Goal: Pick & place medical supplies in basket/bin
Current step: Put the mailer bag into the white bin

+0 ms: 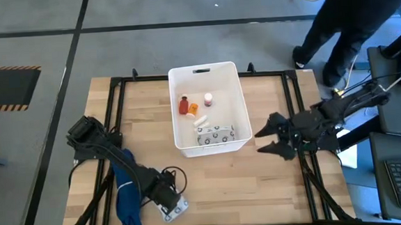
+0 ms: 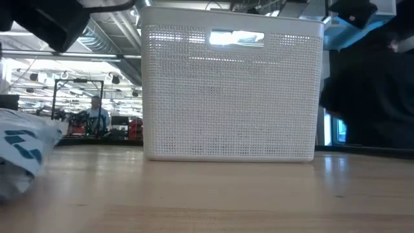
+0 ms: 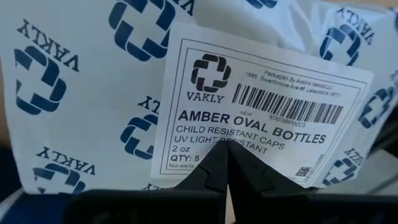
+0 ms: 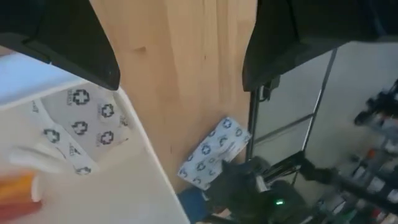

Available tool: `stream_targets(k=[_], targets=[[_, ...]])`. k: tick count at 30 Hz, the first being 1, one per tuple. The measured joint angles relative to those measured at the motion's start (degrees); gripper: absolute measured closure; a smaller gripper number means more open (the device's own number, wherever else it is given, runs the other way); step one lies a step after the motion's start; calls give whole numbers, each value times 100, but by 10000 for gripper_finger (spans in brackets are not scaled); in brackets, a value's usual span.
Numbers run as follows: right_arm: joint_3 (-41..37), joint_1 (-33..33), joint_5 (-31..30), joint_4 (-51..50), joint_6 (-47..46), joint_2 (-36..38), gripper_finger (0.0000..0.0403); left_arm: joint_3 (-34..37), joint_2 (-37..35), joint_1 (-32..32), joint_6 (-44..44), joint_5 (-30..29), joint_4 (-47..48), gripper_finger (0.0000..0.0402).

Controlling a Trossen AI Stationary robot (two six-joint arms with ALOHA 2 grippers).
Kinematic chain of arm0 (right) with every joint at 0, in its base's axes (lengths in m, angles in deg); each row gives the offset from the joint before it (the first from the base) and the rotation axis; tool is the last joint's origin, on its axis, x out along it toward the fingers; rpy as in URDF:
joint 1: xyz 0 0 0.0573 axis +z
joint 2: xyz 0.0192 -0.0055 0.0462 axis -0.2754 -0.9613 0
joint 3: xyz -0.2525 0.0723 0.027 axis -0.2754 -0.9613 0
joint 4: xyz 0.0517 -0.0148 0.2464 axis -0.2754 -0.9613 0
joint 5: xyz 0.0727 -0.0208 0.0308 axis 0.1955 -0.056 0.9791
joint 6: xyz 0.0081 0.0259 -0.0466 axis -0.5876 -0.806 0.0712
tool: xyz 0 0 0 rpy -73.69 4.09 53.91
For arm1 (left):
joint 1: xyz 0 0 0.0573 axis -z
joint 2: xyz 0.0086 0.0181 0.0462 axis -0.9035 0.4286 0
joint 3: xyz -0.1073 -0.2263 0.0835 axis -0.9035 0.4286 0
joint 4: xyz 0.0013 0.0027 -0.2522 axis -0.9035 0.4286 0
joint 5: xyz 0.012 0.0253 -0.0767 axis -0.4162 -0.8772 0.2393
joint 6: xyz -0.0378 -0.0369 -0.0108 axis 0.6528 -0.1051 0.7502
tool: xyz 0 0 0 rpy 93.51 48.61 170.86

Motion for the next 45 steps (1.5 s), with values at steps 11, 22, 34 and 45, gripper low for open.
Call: stream_targets(k=[11, 22, 34, 45], targets=[[-1312, 1148, -1685, 1943, -1653, -148, 65, 20, 40, -343, -644, -691, -1374, 400], [-1654, 1907, -2912, 3344, -2718, -1539, 65, 15, 453, -446, -1587, -862, -2633, 400], [-932, 2289, -2990, 3509, -5077, -3807, 65, -2, 964, -537, -2325, -1175, -3986, 400], [-819, 2266, -2590, 5062, -5385, -4944, 65, 13, 1008, -855, -2996, -1507, -4038, 400]])
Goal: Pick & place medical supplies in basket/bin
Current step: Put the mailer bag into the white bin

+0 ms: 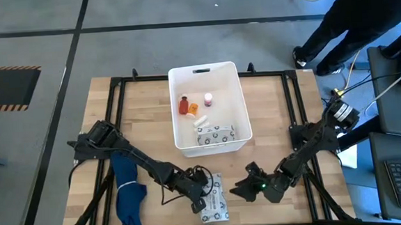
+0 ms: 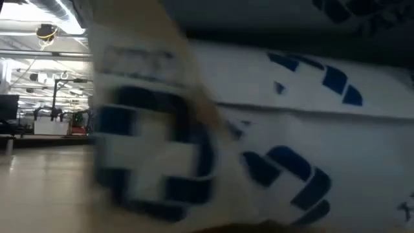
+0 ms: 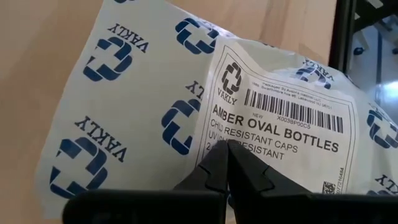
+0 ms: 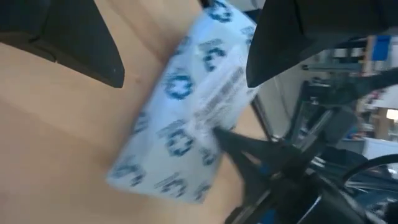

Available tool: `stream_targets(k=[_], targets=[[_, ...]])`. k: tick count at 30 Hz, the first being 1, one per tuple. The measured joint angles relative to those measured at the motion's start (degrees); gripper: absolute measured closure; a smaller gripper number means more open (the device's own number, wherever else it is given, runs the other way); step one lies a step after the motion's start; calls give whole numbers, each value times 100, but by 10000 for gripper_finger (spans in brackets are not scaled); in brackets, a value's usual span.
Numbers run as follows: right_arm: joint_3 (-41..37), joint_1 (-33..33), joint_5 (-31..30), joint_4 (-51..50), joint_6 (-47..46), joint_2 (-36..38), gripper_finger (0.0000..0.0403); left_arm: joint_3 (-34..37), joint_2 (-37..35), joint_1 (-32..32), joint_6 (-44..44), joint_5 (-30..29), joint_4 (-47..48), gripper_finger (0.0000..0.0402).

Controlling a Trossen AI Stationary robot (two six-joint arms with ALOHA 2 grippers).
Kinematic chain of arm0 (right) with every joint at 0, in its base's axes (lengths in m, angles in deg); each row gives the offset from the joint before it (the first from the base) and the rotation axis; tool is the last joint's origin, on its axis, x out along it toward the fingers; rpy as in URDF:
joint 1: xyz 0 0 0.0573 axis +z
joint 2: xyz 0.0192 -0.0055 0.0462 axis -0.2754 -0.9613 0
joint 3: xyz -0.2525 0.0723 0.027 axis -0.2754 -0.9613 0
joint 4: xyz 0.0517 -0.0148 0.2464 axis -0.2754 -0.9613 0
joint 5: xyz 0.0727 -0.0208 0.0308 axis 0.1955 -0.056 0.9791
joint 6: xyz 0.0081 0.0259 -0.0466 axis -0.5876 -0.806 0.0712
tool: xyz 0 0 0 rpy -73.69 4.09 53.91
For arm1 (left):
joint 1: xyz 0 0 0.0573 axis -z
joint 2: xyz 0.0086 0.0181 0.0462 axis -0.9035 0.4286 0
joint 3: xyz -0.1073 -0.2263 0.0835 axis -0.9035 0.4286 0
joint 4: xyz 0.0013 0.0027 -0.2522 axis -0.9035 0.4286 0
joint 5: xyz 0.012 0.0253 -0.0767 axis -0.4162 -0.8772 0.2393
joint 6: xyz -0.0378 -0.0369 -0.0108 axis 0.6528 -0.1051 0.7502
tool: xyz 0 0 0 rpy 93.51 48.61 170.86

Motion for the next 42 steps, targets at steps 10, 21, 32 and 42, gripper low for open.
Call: stream_targets(k=[10, 21, 32, 42], targets=[[2, -103, 0, 1007, -170, -770, 65, 34, -111, -7, -176, -231, -377, 400], [344, -353, 164, 1045, -303, -1308, 65, 33, -122, -47, -245, -288, -428, 400], [627, -749, 953, 928, -266, -1581, 66, 4, 12, -151, -288, 31, -517, 400], [609, -800, 1091, 1114, 39, -1601, 162, 9, 81, -143, -413, 148, -574, 400]])
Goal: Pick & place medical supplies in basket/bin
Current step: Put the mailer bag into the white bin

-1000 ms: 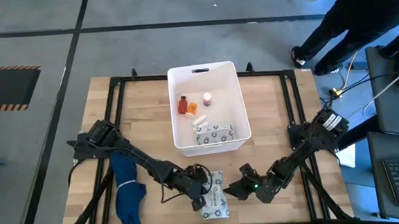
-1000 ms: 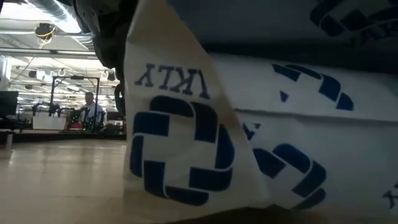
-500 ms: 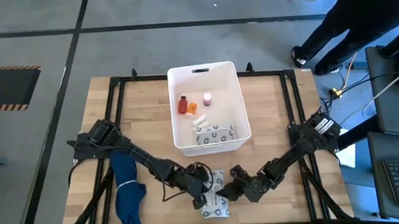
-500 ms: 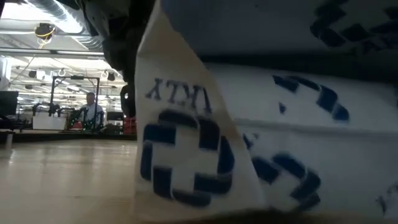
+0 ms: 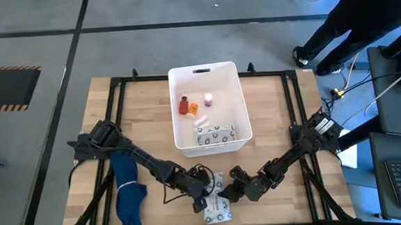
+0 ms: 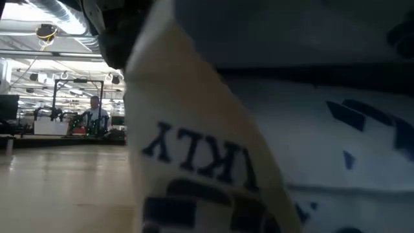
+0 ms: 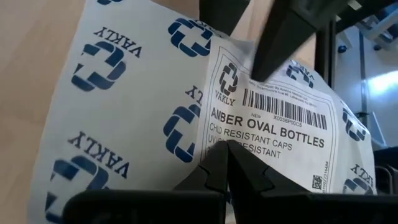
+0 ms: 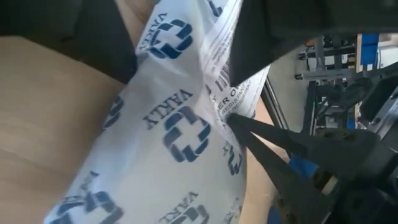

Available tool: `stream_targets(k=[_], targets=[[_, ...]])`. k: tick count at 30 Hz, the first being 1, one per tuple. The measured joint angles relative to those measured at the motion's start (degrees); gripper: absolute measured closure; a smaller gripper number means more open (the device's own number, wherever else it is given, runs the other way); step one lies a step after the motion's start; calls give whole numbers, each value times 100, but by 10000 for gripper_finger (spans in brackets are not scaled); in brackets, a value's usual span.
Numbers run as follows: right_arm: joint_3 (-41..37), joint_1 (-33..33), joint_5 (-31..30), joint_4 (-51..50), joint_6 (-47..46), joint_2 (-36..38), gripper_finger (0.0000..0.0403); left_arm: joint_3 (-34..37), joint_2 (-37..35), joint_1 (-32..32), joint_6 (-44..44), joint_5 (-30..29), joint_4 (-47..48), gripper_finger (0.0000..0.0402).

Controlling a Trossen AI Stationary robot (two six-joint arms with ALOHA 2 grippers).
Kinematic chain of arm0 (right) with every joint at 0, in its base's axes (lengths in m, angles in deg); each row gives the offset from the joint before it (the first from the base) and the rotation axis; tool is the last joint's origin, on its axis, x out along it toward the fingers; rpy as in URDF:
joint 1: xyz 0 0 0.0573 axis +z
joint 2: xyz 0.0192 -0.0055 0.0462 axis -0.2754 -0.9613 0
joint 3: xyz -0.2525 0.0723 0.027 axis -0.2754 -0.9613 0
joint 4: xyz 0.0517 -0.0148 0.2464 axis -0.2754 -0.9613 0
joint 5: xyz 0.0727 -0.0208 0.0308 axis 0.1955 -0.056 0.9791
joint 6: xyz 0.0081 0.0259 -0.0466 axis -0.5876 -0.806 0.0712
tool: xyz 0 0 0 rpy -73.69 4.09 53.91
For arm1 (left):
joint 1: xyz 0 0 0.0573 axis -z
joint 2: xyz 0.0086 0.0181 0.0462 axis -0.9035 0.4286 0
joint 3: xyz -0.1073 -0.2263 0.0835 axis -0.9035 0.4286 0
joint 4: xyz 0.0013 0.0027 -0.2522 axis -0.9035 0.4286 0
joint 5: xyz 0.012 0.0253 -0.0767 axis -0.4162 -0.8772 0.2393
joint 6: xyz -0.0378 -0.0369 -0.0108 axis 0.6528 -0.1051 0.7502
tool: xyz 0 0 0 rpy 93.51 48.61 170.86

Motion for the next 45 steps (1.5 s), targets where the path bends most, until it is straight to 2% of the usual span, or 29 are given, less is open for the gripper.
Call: stream_targets(k=[6, 11, 18, 22, 34, 42, 45], targets=[[-2, 0, -2, 2, 20, 0, 257, 4, -7, 9, -28, 69, -35, 399], [-2, 0, -9, 2, 48, 0, 295, 4, -7, 11, -124, 116, -42, 393], [-2, 0, 9, 4, 79, 0, 300, 8, -51, 11, -158, 177, -47, 362], [-2, -4, -13, 22, 91, 0, 301, 27, -263, 6, -475, 253, 3, 345], [-20, -35, -15, -92, 730, 229, 302, 25, -1580, -21, -1186, -240, 98, 284], [-20, -31, 14, 254, 2126, 934, 315, 16, -2776, 81, -1965, -177, -155, 275], [15, -48, 11, 237, 2816, 1357, 328, 12, -3264, 169, -2421, -382, -212, 277]])
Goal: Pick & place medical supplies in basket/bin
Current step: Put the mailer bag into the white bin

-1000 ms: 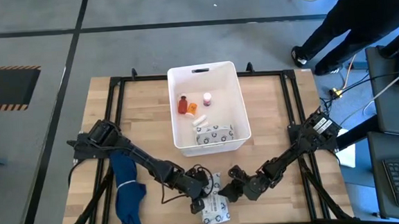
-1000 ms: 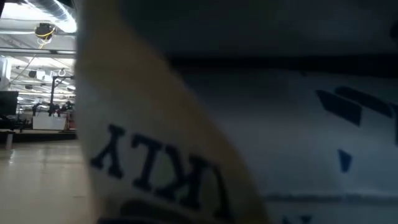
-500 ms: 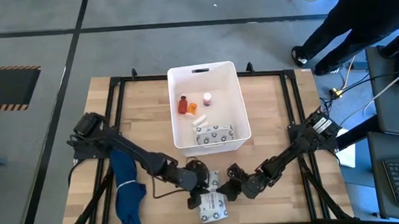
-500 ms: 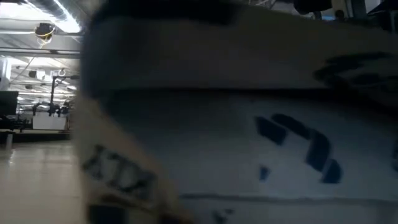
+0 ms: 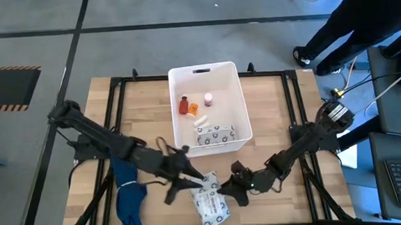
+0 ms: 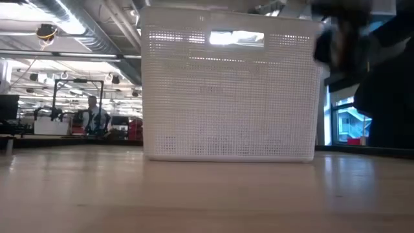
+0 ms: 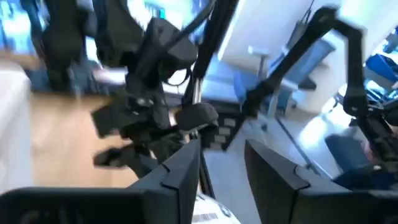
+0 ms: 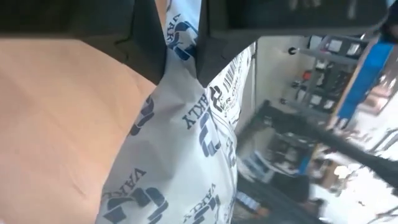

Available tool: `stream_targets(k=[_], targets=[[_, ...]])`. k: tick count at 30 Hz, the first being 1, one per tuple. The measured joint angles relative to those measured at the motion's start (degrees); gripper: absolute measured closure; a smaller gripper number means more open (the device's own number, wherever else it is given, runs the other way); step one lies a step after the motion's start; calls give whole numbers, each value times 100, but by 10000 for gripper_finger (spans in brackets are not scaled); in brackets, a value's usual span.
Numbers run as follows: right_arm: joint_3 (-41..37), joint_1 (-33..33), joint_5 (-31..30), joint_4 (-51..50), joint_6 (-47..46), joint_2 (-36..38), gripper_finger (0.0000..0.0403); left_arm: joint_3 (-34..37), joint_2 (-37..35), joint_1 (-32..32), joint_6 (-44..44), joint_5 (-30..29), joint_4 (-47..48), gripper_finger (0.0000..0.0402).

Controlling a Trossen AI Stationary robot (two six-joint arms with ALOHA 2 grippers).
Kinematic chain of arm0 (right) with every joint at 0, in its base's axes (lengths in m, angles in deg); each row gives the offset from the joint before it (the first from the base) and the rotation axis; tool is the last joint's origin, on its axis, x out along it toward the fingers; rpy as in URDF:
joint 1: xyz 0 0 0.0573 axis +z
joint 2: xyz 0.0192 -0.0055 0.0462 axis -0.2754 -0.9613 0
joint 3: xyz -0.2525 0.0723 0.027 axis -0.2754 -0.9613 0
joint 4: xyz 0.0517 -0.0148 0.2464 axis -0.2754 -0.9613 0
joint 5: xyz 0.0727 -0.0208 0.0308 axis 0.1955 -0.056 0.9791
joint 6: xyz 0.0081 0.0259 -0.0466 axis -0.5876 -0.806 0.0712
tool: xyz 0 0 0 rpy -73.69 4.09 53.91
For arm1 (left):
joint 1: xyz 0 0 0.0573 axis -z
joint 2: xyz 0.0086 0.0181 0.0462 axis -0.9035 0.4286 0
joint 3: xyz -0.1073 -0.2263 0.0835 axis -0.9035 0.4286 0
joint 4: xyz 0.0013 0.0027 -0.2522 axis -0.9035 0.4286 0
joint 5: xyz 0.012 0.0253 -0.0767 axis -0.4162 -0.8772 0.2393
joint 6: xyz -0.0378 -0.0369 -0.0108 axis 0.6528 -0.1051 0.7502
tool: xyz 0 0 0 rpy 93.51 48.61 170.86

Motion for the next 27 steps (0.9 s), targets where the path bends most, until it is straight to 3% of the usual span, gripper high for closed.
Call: stream_targets(k=[5, 12, 17, 21, 27], targets=[[225, -120, -86, -51, 1141, 784, 347, -2, -573, 178, -546, -519, 85, 284], [889, -606, -163, -791, 2877, 1803, 353, -9, -1019, 400, -796, -632, 404, 286], [1796, -1271, -262, -2933, 3427, 2282, 353, -2, -1330, 671, -1182, -799, 498, 286], [2651, -1869, -193, -4862, 3904, 2238, 353, -4, -1644, 846, -1581, -1379, 465, 286], [4055, -2769, -55, -6896, 5258, 2260, 353, -7, -1928, 1001, -1757, -2151, 778, 288]])
